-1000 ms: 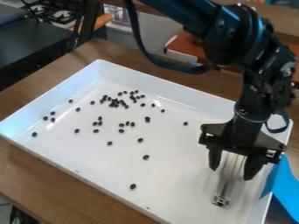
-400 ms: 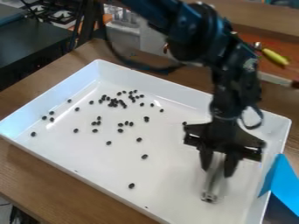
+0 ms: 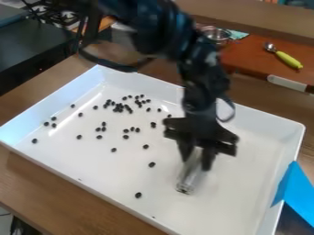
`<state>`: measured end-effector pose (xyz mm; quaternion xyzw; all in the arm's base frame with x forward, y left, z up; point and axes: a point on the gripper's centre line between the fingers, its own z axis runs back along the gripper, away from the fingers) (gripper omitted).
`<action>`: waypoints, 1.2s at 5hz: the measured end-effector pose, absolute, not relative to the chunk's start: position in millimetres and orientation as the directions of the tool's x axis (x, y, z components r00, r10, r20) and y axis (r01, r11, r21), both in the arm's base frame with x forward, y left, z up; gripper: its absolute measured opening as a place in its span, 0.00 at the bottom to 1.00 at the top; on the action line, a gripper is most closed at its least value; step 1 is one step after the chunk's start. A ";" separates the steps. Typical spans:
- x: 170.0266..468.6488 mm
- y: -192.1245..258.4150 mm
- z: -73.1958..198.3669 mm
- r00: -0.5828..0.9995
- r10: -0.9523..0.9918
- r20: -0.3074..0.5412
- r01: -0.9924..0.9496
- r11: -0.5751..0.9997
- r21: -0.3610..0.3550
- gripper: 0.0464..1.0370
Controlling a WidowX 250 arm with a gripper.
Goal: Sweep into pile
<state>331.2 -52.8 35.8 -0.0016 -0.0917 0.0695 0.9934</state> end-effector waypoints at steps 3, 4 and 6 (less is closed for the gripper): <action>325.5 60.9 31.9 0.965 0.118 0.233 -0.133 0.990 0.050 0.35; 316.4 97.5 32.6 0.965 0.144 0.219 -0.162 0.984 0.069 0.35; 308.7 121.9 34.7 0.964 0.179 0.196 -0.195 0.979 0.067 0.35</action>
